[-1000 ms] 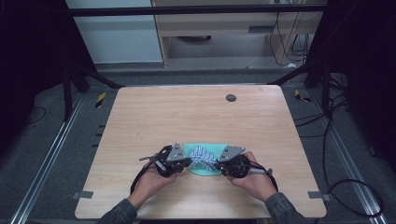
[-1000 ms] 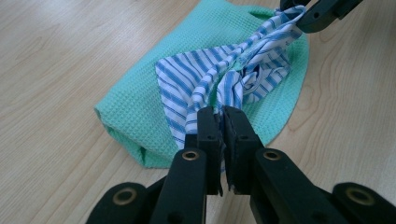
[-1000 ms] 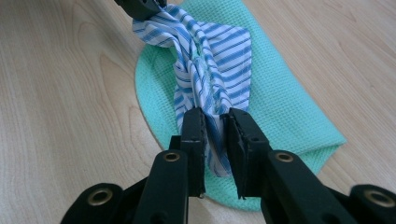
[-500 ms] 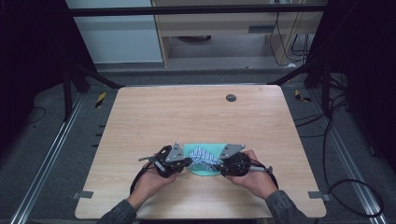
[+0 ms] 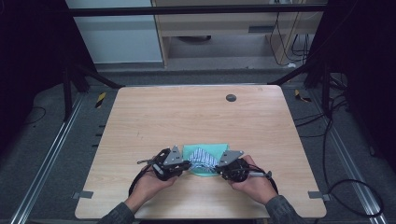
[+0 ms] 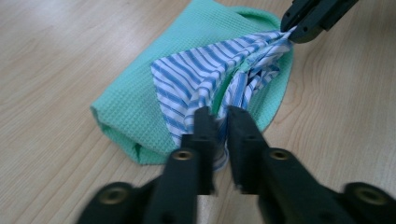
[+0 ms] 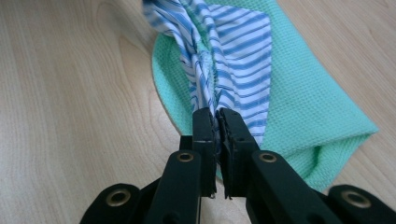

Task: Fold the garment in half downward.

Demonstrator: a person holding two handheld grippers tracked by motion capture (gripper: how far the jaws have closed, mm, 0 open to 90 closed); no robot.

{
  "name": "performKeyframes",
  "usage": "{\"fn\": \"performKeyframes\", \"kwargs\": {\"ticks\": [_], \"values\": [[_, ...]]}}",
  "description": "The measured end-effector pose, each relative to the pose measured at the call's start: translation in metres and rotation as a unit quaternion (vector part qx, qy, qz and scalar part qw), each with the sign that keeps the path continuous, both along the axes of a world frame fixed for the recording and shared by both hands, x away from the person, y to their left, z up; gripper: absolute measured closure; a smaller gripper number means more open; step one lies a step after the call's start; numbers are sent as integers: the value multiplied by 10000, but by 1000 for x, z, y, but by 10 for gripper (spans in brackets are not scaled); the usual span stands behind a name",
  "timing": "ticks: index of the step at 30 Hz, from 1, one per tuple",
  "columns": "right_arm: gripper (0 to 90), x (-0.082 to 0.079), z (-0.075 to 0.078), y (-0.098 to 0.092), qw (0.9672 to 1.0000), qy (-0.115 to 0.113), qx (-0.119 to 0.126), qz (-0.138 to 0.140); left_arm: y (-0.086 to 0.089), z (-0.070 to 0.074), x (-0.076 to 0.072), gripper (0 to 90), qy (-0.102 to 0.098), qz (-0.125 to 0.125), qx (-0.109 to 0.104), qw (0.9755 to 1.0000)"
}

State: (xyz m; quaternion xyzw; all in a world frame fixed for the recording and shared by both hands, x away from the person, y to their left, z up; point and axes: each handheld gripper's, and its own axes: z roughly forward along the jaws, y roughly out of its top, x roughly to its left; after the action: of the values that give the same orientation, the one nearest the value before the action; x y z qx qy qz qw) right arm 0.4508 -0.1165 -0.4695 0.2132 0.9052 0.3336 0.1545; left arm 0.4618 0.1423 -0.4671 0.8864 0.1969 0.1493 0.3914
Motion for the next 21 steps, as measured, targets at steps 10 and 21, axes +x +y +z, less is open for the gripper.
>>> {"fn": "performKeyframes", "kwargs": {"ticks": [10, 21], "values": [[845, -1, 1, 0, 10000, -9, -20, 46, -4, -7, 2, 573, -49, -81, 51, 9999], [862, -11, -5, -2, 9999, -70, -29, 109, -7, -13, -5, 840, -211, -269, 354, 9988]]}}
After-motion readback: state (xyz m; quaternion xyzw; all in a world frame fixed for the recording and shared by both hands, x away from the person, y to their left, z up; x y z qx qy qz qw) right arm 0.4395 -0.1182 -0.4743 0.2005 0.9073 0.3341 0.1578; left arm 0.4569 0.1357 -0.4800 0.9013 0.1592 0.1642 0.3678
